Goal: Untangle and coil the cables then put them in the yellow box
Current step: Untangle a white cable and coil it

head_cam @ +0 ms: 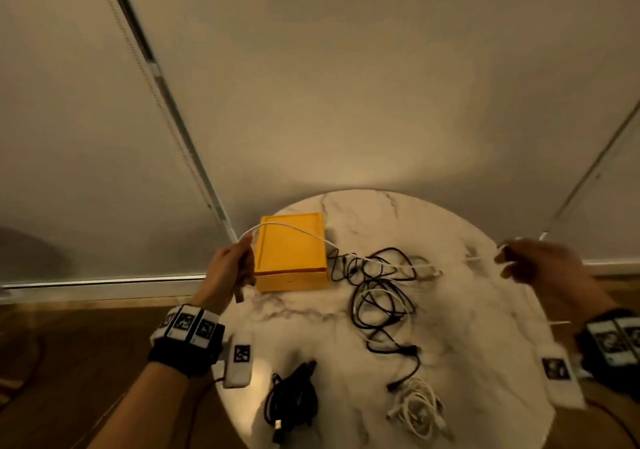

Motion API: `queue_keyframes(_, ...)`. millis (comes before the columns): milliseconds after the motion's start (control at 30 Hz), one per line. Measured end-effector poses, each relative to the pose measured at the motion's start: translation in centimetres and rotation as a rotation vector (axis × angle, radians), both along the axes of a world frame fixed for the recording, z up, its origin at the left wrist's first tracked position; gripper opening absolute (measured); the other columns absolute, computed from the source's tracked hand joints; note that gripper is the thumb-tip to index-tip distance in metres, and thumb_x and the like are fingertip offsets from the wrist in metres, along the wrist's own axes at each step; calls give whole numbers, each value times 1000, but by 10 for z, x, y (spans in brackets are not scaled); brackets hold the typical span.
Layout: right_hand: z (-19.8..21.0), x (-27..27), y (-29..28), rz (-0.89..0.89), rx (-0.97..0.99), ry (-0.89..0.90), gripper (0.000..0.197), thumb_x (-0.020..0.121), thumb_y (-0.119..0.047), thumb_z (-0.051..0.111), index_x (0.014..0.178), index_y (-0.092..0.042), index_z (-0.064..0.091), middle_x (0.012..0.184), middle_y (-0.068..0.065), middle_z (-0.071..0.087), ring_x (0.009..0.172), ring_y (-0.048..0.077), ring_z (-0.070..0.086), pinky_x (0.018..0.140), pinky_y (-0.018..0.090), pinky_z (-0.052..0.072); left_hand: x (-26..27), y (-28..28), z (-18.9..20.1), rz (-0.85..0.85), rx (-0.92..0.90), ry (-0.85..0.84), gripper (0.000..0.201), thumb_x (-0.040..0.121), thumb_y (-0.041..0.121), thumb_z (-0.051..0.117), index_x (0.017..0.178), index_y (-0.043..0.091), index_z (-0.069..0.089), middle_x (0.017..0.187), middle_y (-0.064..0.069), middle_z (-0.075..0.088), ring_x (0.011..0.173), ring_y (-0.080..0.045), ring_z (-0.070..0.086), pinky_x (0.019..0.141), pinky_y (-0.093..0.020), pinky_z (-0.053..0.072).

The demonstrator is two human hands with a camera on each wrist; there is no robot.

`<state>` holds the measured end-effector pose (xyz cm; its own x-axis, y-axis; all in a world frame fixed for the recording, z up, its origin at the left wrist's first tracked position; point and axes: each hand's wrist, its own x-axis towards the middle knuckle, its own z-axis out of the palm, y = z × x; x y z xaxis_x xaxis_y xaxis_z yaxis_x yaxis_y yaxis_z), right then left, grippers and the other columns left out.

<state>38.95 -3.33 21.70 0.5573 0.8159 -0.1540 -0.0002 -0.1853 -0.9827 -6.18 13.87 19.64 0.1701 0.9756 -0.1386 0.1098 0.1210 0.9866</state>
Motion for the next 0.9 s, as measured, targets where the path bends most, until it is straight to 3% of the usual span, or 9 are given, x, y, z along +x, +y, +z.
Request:
queue_keyframes(133, -58, -60, 21, 286, -398, -112, 30, 99, -25, 50, 106, 1, 63, 80, 17, 74, 65, 32, 69, 53, 28, 44, -3, -31, -2, -55, -101, -20, 44, 97, 20, 53, 55, 18, 41, 52, 1, 25, 42, -12, 21, 40, -19, 19)
queue_keyframes(233, -59, -103, 36, 621, -550, -433, 37, 98, -34, 52, 92, 0, 67, 75, 14, 74, 66, 29, 71, 50, 26, 48, 6, -58, -4, -124, -163, -124, 35, 98, 14, 49, 64, 16, 42, 53, 2, 28, 41, -9, 22, 40, -19, 16)
queue_keyframes(333, -34, -143, 42, 646, -280, -663, 27, 90, -27, 61, 88, -1, 69, 82, 12, 70, 75, 26, 66, 67, 27, 51, 26, -82, -9, -192, -183, -207, 37, 96, 14, 50, 59, 21, 48, 52, 6, 29, 42, -6, 22, 42, -21, 14)
queue_keyframes(367, -20, -157, 41, 619, -163, -683, 20, 88, -22, 63, 100, -8, 69, 94, 5, 69, 85, 18, 63, 72, 19, 47, 38, -88, -10, -215, -195, -199, 40, 96, 15, 49, 57, 23, 51, 53, 5, 28, 43, -7, 21, 44, -22, 13)
queue_keyframes(467, 7, -194, 34, 727, 29, -724, 44, 84, -16, 65, 128, -20, 59, 121, -7, 59, 109, 6, 54, 90, 17, 41, 76, -101, -8, -251, -237, -181, 41, 98, 20, 47, 58, 18, 54, 51, 4, 26, 41, -7, 20, 42, -18, 14)
queue_keyframes(600, 10, -187, 26, 865, 21, -521, 11, 89, -17, 64, 93, -8, 69, 76, 2, 68, 66, 12, 62, 64, 26, 47, 101, -111, -3, -256, -248, -286, 37, 98, 19, 44, 63, 9, 51, 46, 5, 25, 37, -7, 19, 41, -18, 13)
queue_keyframes(667, 15, -166, 22, 758, 56, -392, 17, 89, -18, 68, 86, -2, 72, 61, 2, 61, 51, 6, 51, 54, 24, 41, 101, -118, -6, -306, -224, -276, 35, 97, 22, 48, 65, 8, 54, 48, 5, 25, 39, -7, 18, 42, -19, 12)
queue_keyframes(800, 23, -145, 15, 676, 144, -229, 16, 83, -17, 72, 84, -2, 76, 69, 13, 69, 61, 6, 53, 59, 20, 42, 99, -150, -19, -548, -300, -279, 35, 96, 34, 51, 70, 12, 61, 52, 6, 26, 43, -7, 19, 43, -22, 13)
queue_keyframes(900, 14, -153, 17, 586, 190, -127, 10, 86, -7, 66, 80, -2, 73, 61, 3, 65, 57, 7, 50, 56, 16, 38, 102, -164, -13, -614, -363, -382, 39, 98, 37, 44, 72, 14, 61, 50, 6, 27, 44, -8, 16, 44, -23, 15)
